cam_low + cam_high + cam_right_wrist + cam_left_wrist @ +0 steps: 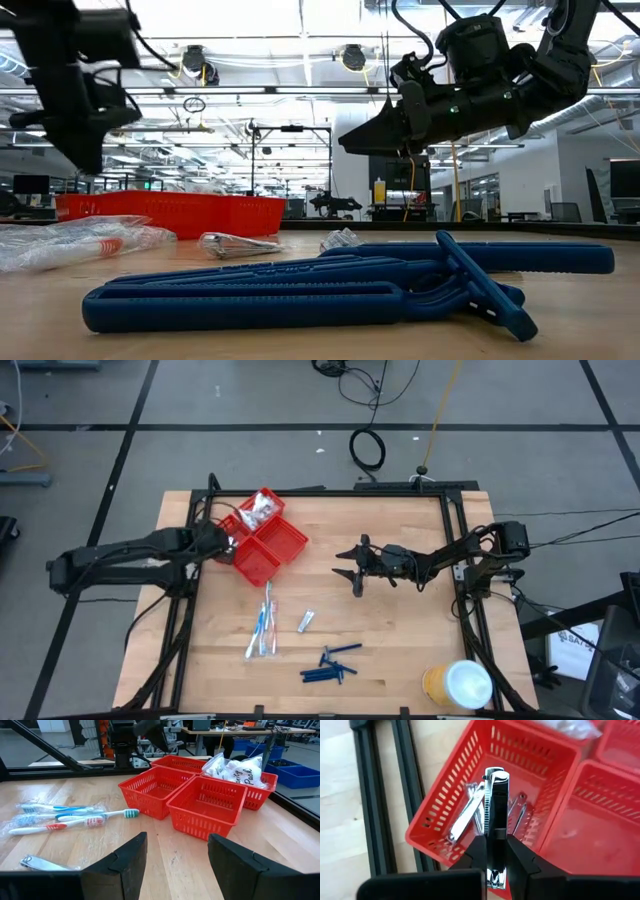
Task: Pick & Place Travel size toiletries
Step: Put the left nail cutter into the hrizontal left red bin, then put the nail cutter into the horizontal left red bin
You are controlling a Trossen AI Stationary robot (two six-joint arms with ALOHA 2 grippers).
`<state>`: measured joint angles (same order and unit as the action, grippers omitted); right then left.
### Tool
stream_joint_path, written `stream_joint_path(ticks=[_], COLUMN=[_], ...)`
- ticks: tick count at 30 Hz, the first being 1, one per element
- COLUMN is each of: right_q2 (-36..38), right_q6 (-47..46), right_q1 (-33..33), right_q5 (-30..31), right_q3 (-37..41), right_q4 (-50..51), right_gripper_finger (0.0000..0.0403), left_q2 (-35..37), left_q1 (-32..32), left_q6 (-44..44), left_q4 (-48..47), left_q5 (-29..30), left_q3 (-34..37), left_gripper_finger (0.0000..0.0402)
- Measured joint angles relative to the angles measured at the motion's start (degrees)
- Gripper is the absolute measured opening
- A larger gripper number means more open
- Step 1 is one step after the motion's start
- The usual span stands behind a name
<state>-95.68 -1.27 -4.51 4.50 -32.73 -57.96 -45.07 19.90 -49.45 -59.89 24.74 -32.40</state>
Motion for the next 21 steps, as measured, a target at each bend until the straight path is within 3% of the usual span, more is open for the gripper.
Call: stream_joint_path(ticks=[6,15,21], right_q2=[0.0,0.0,0.0], right_q6=[-0.03,-0.05,-0.05], right_q1=[0.0,0.0,0.0], right_q5=[-0.03,-0.03,-0.05], right_q3=[0.0,0.02,0.02], right_q4=[0.05,0.84,0.84], right_gripper_finger=[0.0196,0.0196,0.0196], left_q2=[-5.94,-11.36,-11.9], left_q1=[7.45,13.88,14.21], left_q6=[8.94,10.23,15.85], left_q4=[8.11,10.4,10.57], left_q5=[-4.43,-5.4,-9.76], left_q3=[0.0,0.0,-1.55], left_gripper_finger=[0.0038,0.0173,0.023])
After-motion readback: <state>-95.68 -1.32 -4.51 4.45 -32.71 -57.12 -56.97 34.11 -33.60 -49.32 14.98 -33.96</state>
